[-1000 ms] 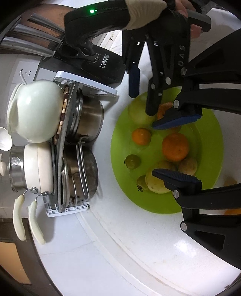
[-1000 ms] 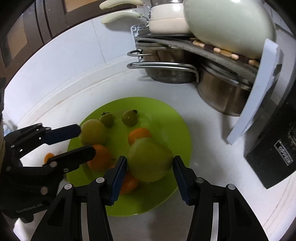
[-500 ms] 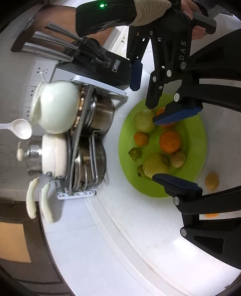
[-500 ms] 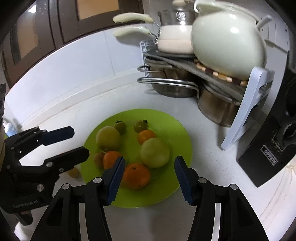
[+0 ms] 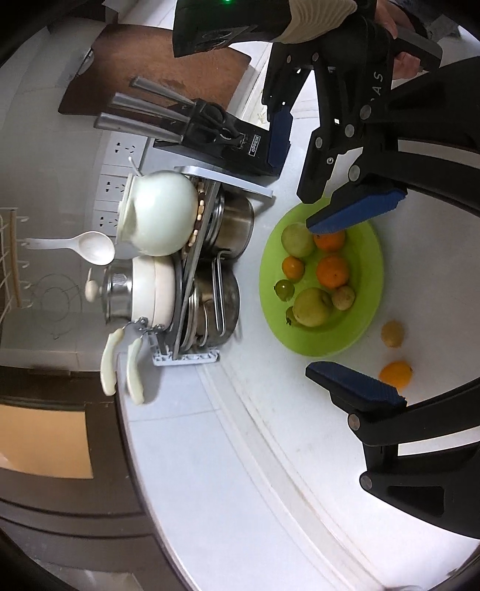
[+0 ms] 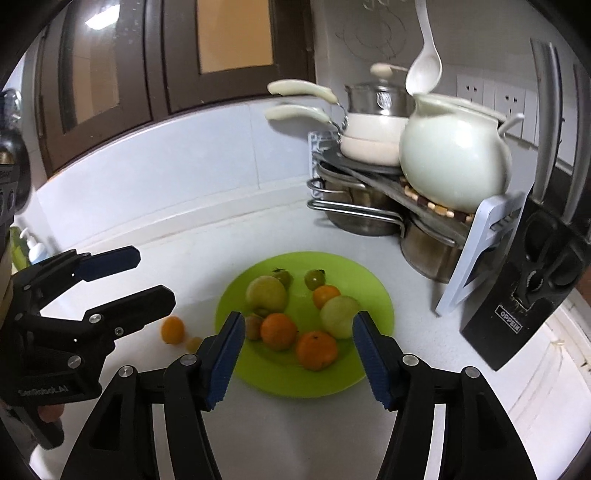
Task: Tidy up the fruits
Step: 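Withdraw both tools toward the last orange and brown kiwi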
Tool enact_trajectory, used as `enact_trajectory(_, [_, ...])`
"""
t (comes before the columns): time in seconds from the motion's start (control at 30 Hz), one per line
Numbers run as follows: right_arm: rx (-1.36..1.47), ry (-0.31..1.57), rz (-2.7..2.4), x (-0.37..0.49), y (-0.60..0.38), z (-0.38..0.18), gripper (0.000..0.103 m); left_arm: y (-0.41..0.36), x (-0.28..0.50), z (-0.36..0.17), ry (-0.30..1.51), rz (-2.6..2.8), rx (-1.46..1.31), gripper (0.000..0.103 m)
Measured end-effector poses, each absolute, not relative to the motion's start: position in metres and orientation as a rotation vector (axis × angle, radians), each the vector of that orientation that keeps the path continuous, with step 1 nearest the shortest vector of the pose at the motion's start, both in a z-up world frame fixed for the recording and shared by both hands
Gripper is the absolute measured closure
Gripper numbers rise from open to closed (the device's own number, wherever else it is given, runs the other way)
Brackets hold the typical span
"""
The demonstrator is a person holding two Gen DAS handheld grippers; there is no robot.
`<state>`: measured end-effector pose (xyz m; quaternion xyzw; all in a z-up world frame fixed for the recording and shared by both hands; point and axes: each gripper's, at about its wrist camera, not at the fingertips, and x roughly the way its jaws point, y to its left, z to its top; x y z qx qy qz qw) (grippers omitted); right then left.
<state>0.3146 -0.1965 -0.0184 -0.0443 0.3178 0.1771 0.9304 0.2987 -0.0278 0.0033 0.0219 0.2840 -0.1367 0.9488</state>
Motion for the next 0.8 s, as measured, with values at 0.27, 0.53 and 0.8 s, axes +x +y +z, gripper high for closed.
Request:
enact_trajectory(0.27, [-0.093, 0.611, 0.387, 0.287, -0.177, -0.013, 0.041, -0.006, 0.269, 0.01, 0.548, -0.236, 0.063, 0.03])
enact_trajectory(0.53, [-0.105, 0.614, 0.402, 0.274, -0.152, -0.021, 0.041, 0.02, 0.256, 0.001, 0.56, -0.194, 0.084, 0.03])
enact_trajectory(0.8, [-0.113, 0.645, 0.434, 0.274, -0.127, -0.038, 0.041, 0.04, 0.255, -0.016, 0.586, -0.186, 0.11, 0.03])
